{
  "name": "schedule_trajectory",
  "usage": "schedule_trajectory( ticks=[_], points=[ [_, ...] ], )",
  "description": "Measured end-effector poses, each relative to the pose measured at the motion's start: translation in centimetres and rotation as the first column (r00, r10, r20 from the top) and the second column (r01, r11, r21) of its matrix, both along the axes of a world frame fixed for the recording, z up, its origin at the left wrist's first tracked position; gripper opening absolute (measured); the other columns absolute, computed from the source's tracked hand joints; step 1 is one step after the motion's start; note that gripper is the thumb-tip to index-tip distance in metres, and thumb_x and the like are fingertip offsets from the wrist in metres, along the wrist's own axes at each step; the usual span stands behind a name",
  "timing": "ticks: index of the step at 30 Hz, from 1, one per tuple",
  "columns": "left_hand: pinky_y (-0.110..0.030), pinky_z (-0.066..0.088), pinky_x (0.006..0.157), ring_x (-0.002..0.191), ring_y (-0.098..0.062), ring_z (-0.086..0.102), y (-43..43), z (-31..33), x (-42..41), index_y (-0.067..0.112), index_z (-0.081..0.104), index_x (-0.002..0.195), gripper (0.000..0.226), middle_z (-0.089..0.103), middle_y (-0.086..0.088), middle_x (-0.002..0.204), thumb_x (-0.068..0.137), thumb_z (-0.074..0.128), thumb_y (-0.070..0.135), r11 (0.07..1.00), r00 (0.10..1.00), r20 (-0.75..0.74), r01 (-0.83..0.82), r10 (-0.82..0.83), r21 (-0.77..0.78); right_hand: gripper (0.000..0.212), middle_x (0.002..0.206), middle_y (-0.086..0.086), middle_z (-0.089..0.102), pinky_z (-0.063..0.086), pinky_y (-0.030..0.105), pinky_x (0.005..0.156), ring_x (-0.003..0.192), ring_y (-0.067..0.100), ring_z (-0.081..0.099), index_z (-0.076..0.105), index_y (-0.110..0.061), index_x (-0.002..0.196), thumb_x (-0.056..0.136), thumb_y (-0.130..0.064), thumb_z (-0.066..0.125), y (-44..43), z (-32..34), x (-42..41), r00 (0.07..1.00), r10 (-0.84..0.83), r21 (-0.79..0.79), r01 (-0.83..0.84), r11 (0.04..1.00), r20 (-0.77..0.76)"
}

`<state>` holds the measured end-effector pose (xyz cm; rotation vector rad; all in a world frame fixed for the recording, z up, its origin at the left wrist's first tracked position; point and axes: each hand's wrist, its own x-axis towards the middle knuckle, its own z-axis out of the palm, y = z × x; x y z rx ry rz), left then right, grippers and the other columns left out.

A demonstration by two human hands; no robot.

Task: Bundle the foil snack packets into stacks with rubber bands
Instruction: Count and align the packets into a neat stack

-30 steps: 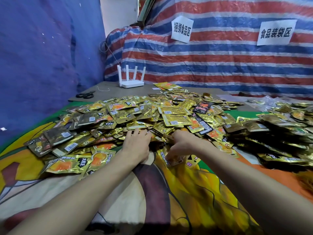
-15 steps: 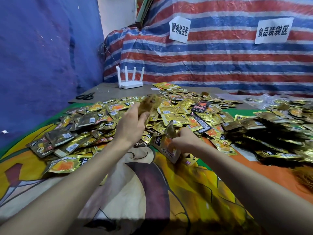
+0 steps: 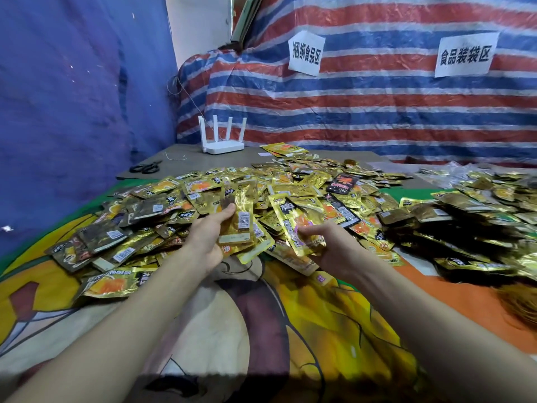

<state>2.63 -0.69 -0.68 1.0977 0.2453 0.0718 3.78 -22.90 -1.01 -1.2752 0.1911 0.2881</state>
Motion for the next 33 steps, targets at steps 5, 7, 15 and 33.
schedule_trajectory(
  ticks=[5,7,15,33],
  points=[
    [-0.044,0.058,0.079,0.08,-0.032,0.066,-0.6,-1.6,-0.2,0.012,0.062,0.091,0.012,0.065,-0.012,0.089,0.088,0.065,0.023,0.989,0.983,-0.119,0.136,-0.142,-0.061,0.013,0.07,0.008,0.068,0.051,0.022,0.055,0.061,0.017,0.062,0.068,0.002,0.086,0.075,0.006,0.068,-0.5,-0.7,-0.9,0.998,0.061,0.095,-0.059,0.994,-0.015],
    [-0.041,0.058,0.075,0.078,-0.031,0.063,-1.3,-2.0,-0.5,0.013,0.062,0.081,0.006,0.063,-0.011,0.083,0.083,0.066,0.018,0.979,0.971,-0.129,0.197,-0.202,-0.052,0.016,0.075,0.011,0.066,0.05,0.023,0.048,0.057,0.018,0.062,0.06,0.002,0.093,0.08,0.01,0.062,-0.2,-0.7,-1.1,0.998,0.054,0.104,-0.051,0.993,-0.029],
    [-0.043,0.057,0.052,0.064,-0.03,0.07,-3.3,-2.3,-0.6,0.002,0.066,0.118,0.058,0.072,-0.016,0.098,0.064,0.084,0.011,0.996,0.989,-0.127,0.07,-0.076,-0.052,0.038,0.106,0.023,0.055,0.044,0.034,0.058,0.077,0.027,0.058,0.051,0.013,0.124,0.087,0.012,0.063,1.9,-0.4,-0.9,0.966,-0.245,0.045,0.242,0.969,0.088],
    [-0.044,0.045,0.086,0.092,-0.03,0.061,-7.1,-3.3,-1.8,0.008,0.054,0.128,0.064,0.067,-0.008,0.092,0.075,0.063,0.044,0.986,0.963,0.235,-0.153,0.135,0.06,0.035,0.129,0.018,0.06,0.043,0.048,0.111,0.126,0.027,0.057,0.057,-0.016,0.124,0.091,-0.008,0.049,7.8,-2.9,-4.9,0.881,0.067,-0.102,-0.022,0.995,0.468]
  ],
)
